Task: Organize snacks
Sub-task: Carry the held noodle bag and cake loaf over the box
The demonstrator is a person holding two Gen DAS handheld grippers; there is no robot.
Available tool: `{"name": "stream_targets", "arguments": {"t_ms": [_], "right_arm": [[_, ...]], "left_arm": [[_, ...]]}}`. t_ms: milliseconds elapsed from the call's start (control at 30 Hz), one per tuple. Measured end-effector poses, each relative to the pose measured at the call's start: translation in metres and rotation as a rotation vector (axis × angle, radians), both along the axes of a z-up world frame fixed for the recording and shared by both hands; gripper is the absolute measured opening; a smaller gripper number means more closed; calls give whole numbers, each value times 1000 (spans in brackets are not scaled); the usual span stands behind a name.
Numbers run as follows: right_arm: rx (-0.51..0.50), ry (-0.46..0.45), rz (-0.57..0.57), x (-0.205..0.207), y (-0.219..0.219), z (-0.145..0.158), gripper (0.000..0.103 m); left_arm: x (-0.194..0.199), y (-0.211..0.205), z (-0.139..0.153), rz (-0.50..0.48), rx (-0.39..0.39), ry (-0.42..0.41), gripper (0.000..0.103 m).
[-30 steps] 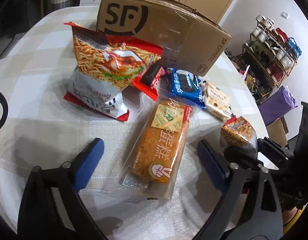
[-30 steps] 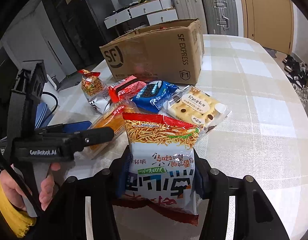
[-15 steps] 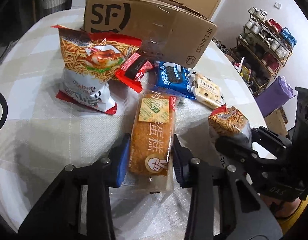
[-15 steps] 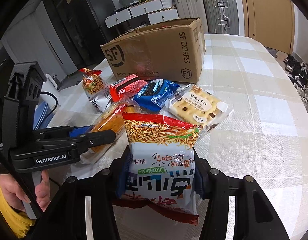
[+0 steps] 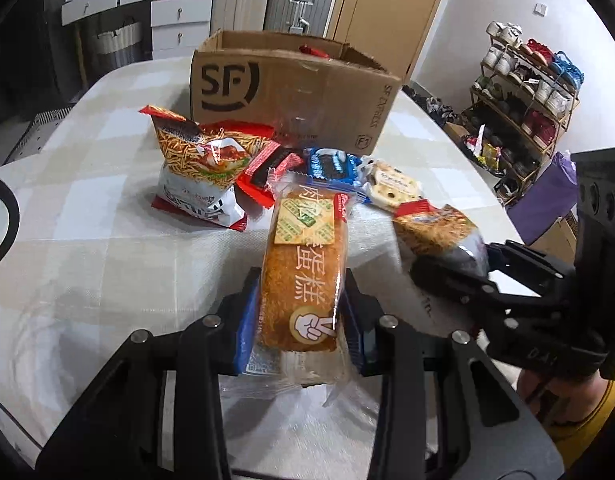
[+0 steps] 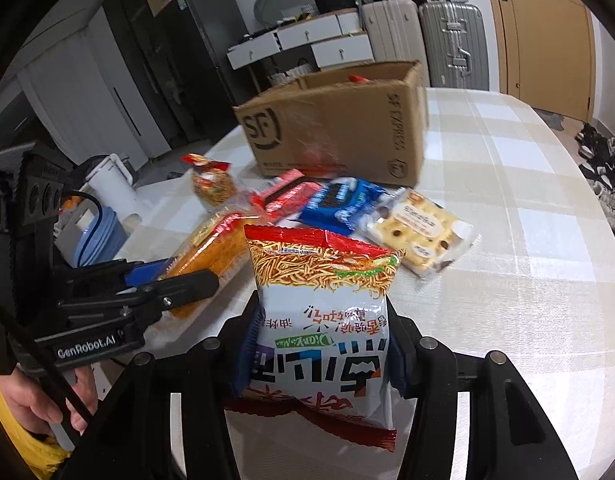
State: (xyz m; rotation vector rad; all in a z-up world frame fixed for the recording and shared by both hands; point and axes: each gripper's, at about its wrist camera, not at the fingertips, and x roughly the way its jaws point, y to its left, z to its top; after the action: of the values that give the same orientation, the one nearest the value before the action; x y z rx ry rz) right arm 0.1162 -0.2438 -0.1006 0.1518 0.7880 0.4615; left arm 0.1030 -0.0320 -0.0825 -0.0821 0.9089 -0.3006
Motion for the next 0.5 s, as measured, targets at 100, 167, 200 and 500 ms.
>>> {"name": "stream_targets", "arguments": {"t_ms": [100,167,200,500], "right_arm": [[-1,-21,11,-8,8,5,53],[6,-25,10,-13,10,6,53],[6,-31,3,-17,11,7,53],[2,-135,17,-41,26,30,53]], "left_arm": [[-12,5,8,-1,4,-14,34],[-19,9,12,4,-4,-24,34],[-22,12,14,8,-9,-27,34],[-55,48,47,99,-57,-48,34]]}}
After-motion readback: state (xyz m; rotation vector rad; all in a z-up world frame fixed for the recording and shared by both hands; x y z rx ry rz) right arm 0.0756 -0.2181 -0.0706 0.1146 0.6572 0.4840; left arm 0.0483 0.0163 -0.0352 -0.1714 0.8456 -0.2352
